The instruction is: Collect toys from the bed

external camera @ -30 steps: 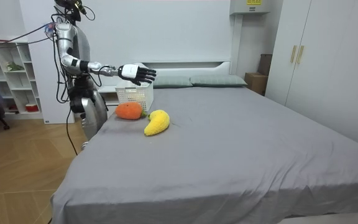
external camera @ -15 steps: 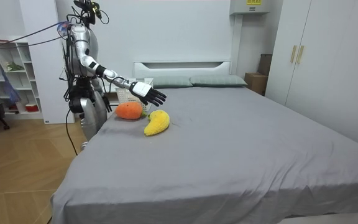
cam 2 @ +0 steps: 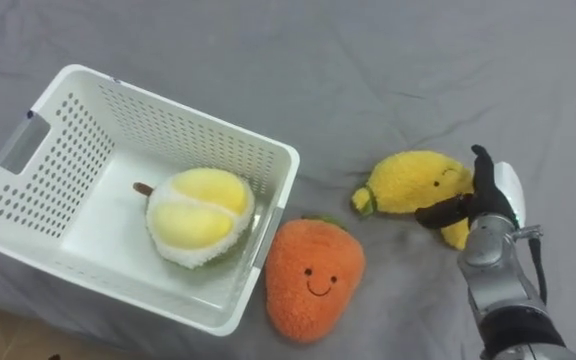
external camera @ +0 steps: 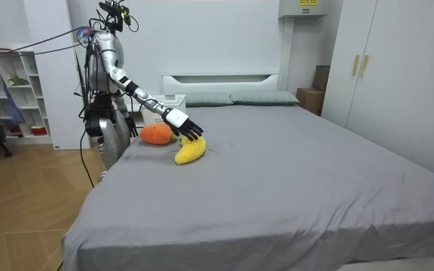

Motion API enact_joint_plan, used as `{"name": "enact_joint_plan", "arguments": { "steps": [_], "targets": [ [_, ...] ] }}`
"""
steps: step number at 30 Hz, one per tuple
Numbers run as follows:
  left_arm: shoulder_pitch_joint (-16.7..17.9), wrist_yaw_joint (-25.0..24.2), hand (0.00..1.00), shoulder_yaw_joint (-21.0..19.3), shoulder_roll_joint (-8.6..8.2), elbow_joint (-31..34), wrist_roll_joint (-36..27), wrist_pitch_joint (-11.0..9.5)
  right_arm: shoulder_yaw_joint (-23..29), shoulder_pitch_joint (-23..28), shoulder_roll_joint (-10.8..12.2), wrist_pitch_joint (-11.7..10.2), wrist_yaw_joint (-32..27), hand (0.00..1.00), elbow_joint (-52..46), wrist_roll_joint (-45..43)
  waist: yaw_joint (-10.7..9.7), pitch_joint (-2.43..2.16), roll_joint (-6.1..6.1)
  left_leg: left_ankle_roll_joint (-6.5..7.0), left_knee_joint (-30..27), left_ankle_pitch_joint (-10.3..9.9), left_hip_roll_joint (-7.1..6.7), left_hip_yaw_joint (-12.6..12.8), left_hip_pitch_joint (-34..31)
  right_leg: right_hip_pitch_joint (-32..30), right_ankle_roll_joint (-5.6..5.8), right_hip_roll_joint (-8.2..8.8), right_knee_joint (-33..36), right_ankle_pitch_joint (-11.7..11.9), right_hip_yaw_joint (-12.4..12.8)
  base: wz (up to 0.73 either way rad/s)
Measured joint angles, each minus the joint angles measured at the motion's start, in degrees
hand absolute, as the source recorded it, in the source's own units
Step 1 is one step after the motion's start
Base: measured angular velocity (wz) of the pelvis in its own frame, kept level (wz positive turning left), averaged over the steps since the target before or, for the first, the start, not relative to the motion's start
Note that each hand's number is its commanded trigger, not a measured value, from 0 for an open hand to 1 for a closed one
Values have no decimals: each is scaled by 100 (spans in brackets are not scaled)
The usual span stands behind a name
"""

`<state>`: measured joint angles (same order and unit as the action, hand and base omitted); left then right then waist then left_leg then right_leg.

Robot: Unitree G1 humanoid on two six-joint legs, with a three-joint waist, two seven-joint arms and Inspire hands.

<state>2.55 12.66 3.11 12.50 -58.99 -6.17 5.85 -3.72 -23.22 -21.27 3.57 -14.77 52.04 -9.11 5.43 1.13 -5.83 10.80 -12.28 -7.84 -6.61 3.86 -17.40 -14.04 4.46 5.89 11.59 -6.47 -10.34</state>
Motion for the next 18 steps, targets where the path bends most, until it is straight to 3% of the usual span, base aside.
{"name": "enact_joint_plan", "arguments": {
  "steps": [3,14,15,16,17,18],
  "targets": [
    [-1,-57,0,42,-2,-9,0,0,-21,-123,-1,-3,68,0,264,-25,41,34,42,-1,7,-1,0,-10,-2,-9,-1,-3,0,0,0,0],
    [-4,-87,0,45,-3,-48,-4,-6,-18,-162,-25,-4,126,0,570,-119,176,38,48,-12,-15,7,-3,-71,-89,-90,-15,0,15,-12,-98,2],
    [-6,-87,0,45,-3,-50,-4,-5,-18,-163,-30,-6,126,25,577,-119,192,39,48,-12,-21,8,-3,-75,-111,-91,-15,1,11,-12,-100,0],
    [-5,-87,0,45,-5,-51,-6,-1,-19,-163,-33,-8,126,68,589,-119,206,39,48,-12,-22,8,-4,-75,-113,-90,-15,0,9,-12,-102,0],
    [-5,-87,0,45,-6,-49,-7,0,-19,-163,-43,-9,125,77,621,-118,235,39,48,-13,-23,8,-3,-80,-113,-87,-15,0,9,-12,-108,0],
    [-6,-87,0,44,-6,-45,-5,-2,-20,-162,-60,-10,126,100,641,-126,257,39,48,-13,-27,8,-3,-84,-117,-85,-15,0,9,-12,-117,0]
  ]
}}
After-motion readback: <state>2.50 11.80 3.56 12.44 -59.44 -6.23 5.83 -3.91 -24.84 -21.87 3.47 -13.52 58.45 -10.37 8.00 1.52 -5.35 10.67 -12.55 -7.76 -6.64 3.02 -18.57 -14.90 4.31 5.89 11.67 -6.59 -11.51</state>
